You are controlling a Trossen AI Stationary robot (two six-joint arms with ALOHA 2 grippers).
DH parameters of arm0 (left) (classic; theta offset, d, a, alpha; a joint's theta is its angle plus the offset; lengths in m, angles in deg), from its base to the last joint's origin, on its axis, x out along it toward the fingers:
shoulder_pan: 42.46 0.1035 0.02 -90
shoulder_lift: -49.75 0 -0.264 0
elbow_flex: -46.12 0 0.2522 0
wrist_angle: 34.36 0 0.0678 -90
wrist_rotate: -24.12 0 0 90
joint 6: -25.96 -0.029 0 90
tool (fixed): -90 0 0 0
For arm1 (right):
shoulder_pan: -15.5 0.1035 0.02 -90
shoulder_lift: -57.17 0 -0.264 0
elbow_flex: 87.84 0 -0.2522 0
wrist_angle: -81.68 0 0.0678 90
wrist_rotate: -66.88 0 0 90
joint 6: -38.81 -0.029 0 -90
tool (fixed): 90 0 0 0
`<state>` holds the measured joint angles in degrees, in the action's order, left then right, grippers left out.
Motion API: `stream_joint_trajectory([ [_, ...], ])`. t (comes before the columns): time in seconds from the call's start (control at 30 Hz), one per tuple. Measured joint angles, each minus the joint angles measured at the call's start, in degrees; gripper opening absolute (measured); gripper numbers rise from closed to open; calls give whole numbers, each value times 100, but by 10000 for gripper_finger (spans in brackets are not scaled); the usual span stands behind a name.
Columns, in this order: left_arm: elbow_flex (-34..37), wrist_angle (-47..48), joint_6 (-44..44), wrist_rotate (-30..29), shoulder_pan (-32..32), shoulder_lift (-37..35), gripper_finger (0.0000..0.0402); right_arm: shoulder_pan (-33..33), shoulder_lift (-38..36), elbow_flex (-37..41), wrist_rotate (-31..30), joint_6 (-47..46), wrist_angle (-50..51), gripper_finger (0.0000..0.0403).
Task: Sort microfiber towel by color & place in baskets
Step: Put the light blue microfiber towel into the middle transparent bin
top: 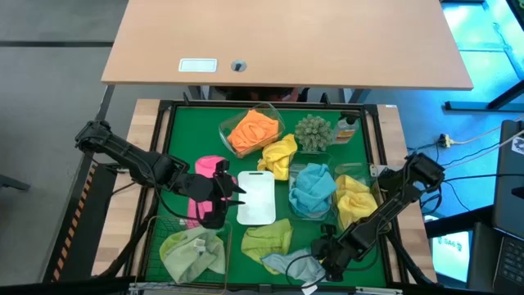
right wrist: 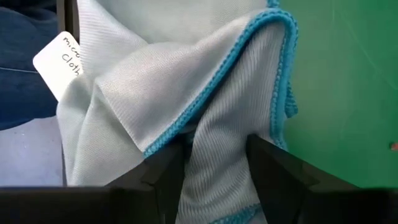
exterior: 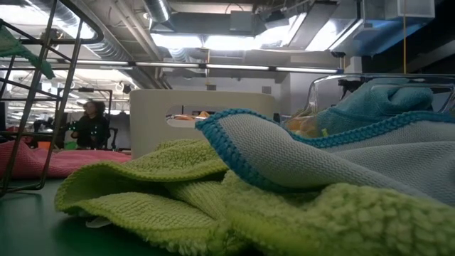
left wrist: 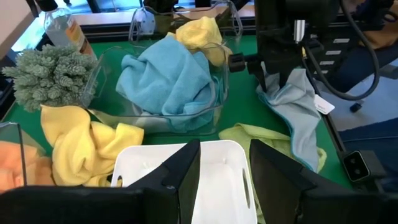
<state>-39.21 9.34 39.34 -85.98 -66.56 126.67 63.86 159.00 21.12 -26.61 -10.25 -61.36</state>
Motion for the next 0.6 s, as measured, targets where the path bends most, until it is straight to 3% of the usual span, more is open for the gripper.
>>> stream_joint_trajectory([
  [0.2,1,2,0,1,-1,0,133,0,46,-4,-45,2,-9,163],
  [0.5,2,0,0,1,0,0,133,0,-4,18,173,9,-291,30],
  [0.6,2,1,0,1,0,0,133,-4,-136,33,312,11,-281,14],
])
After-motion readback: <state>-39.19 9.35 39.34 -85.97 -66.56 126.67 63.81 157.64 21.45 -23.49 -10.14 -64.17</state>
